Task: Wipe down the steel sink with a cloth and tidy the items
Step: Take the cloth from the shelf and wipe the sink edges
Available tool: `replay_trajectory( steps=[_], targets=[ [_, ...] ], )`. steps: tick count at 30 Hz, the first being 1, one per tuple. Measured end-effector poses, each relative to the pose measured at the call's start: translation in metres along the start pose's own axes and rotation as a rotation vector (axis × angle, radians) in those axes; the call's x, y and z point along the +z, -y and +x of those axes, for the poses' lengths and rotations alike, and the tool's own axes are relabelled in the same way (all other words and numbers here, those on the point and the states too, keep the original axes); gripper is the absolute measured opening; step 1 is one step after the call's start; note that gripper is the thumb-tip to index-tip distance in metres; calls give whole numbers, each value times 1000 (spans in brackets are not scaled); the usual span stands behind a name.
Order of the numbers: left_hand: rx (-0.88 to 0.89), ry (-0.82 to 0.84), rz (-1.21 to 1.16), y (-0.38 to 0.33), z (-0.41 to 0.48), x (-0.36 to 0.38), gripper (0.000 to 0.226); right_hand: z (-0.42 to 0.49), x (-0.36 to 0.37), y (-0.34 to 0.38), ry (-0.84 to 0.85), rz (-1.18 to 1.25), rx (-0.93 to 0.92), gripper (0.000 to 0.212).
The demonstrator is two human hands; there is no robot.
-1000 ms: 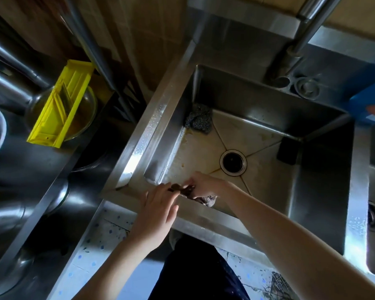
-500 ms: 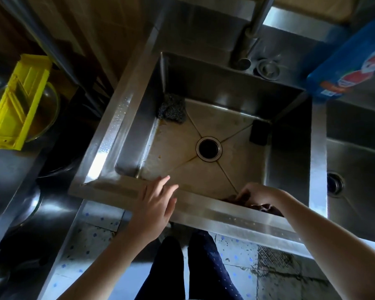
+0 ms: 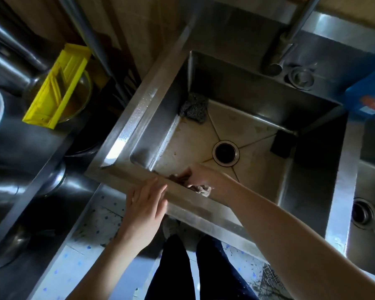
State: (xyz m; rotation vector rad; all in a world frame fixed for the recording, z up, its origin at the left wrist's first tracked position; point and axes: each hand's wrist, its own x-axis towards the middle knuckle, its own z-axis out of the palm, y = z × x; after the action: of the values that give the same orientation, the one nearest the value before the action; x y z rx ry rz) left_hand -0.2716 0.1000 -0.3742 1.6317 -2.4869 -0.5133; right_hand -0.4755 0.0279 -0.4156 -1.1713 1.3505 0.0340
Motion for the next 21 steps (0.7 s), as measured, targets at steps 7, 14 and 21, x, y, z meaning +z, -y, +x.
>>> replay_trajectory(
  steps=[7, 14, 21],
  targets=[
    [-86, 12, 67, -6, -8, -1, 40, 21, 2, -3, 35, -110, -42, 39],
    [-67, 40, -28, -36, -5, 9, 36, -40, -17, -111, 95, -284, 203, 38],
    [-71, 70, -93, -80, 0, 26, 31, -103, -32, -169, 74, -319, 304, 43]
  ],
)
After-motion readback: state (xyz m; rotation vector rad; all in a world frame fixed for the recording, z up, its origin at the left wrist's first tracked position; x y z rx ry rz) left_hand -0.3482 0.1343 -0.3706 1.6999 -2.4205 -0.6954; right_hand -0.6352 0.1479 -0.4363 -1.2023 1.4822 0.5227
